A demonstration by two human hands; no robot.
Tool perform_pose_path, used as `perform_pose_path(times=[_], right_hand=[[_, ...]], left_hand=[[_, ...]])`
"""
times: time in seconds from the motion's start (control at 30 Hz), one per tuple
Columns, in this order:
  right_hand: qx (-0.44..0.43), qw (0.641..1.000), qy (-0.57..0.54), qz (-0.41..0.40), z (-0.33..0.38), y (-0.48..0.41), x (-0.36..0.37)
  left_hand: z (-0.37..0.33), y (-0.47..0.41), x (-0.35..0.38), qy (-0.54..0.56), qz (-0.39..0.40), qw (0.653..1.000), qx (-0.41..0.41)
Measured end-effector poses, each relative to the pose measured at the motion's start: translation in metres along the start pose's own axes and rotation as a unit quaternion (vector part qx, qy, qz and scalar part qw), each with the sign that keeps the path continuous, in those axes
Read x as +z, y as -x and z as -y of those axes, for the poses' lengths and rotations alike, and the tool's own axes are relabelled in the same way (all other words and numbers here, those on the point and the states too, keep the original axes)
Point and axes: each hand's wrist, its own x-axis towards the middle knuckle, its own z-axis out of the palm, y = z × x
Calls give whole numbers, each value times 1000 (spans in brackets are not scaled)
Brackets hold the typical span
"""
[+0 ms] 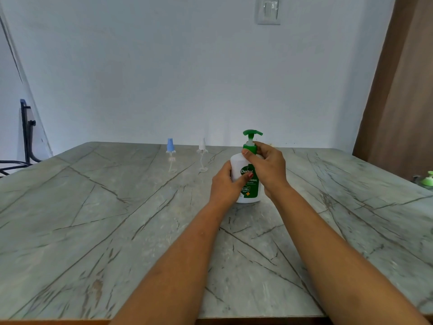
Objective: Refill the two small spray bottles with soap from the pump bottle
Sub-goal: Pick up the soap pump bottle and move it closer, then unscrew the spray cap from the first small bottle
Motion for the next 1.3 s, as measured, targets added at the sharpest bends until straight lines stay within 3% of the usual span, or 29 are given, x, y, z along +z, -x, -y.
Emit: perform_pose_path(times=[0.3, 0.4, 0.5, 0.53, 0.6, 0.63, 0.73, 0.83, 0.93, 1.07, 1.17, 1.3], right_hand=[[-2, 1000, 23, -3, 2, 2, -1], [-24, 996, 51, -76, 7, 8, 3], [-173, 952, 82, -239, 21, 27, 11], [-242, 933, 90, -250, 25, 33, 16], [-326, 924, 89, -180, 29, 45, 31], [-328, 932, 86, -127, 29, 49, 42], [-238, 965, 108, -5, 17, 48, 79], [-113, 982, 143, 45, -6, 25, 119], [-8, 982, 186, 41, -25, -10, 148], [124, 964, 233, -25, -47, -58, 172], [180, 945, 271, -12, -62, -77, 178], [163, 954, 243, 73, -70, -74, 173]], left_hand=[[0, 5, 6, -8, -22, 1000, -9], [-4, 1, -4, -24, 9, 999, -24], [-2, -10, -28, -56, 84, 990, -98], [0, -14, -38, -60, 90, 987, -121], [3, -23, -61, -45, 54, 987, -147], [4, -27, -73, -32, 29, 987, -153], [9, -37, -101, -40, -4, 987, -156], [21, -42, -118, -88, -46, 987, -130], [38, -41, -127, -125, -58, 983, -123], [46, -44, -128, -152, -48, 981, -111], [51, -43, -126, -187, -44, 977, -94], [53, -42, -124, -197, -43, 975, -94]])
